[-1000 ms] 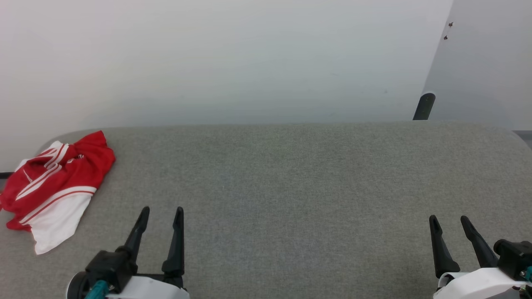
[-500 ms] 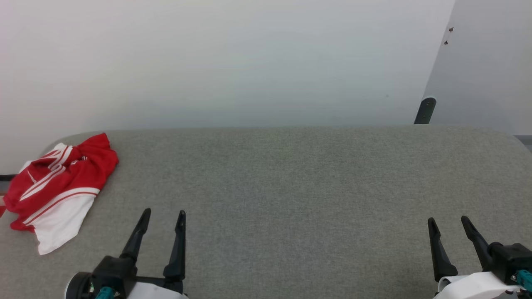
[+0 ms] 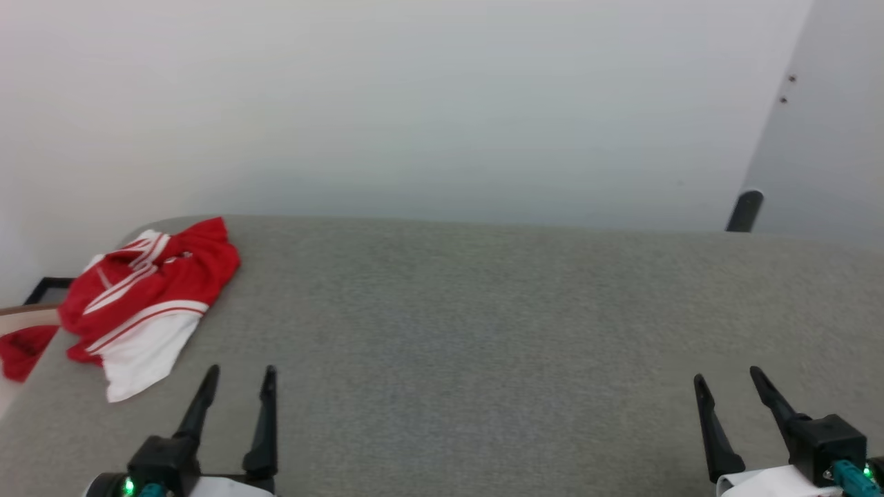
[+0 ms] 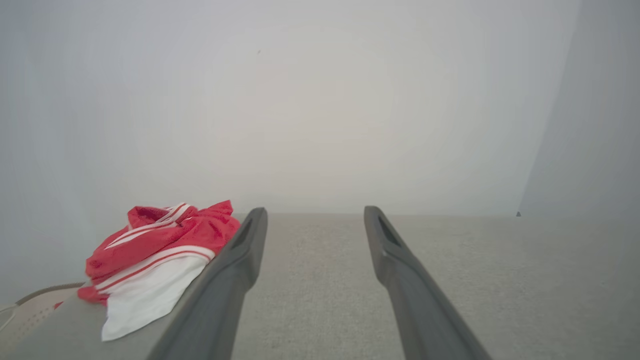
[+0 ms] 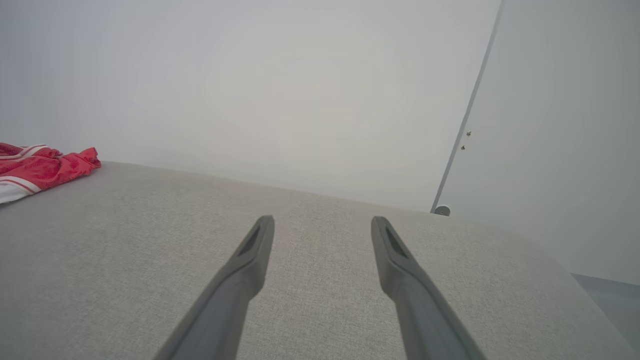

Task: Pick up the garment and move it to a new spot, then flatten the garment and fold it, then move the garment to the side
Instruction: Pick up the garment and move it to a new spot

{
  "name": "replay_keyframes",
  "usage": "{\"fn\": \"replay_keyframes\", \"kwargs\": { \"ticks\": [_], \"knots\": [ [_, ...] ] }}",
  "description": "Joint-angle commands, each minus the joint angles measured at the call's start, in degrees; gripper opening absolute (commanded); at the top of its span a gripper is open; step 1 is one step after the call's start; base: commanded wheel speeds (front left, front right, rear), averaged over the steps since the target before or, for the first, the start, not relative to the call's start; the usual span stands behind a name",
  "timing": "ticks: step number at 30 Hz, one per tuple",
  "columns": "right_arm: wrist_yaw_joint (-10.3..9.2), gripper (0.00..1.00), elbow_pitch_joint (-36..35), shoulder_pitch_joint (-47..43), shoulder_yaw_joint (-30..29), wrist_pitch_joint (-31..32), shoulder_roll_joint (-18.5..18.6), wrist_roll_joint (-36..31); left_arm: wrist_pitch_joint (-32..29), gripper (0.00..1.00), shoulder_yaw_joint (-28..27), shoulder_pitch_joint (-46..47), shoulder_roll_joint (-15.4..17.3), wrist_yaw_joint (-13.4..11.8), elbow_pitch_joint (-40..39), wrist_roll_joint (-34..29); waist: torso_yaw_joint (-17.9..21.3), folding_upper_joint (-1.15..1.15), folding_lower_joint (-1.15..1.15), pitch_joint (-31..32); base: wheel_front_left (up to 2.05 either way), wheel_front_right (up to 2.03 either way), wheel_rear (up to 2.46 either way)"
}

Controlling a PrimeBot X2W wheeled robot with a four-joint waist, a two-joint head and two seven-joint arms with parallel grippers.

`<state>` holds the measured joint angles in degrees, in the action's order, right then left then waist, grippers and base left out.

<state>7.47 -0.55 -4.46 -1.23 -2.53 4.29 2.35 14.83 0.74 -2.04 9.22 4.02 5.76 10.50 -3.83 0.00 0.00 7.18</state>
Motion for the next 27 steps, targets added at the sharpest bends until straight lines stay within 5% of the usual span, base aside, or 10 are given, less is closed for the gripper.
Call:
{"fn": "replay_keyframes", "kwargs": {
  "ticks": [1, 15, 27],
  "knots": [
    [0.04, 1.0, -0.31, -0.98, 0.35, -0.3, 0.16, -0.91, 0.34, 1.0, -0.52, 0.26, 0.15, -0.16, 0.5, -0.34, -2.44, 0.0, 0.0, 1.11, 0.0, 0.0, 0.0],
    [0.03, 1.0, 2.66, 0.49, 5.84, -1.63, -0.23, 2.24, -0.55, 1.0, -5.17, -0.27, 4.35, -0.98, 3.34, 2.04, -15.35, 0.0, 0.0, 3.58, 0.0, 0.0, 0.0],
    [0.03, 1.0, 5.76, 5.91, 10.23, -2.53, 0.14, 3.71, -1.72, 1.0, -7.42, -0.42, 5.26, -2.17, 0.26, 4.64, -19.55, 0.0, 0.0, 0.8, 0.0, 0.0, 0.0]
  ]
}}
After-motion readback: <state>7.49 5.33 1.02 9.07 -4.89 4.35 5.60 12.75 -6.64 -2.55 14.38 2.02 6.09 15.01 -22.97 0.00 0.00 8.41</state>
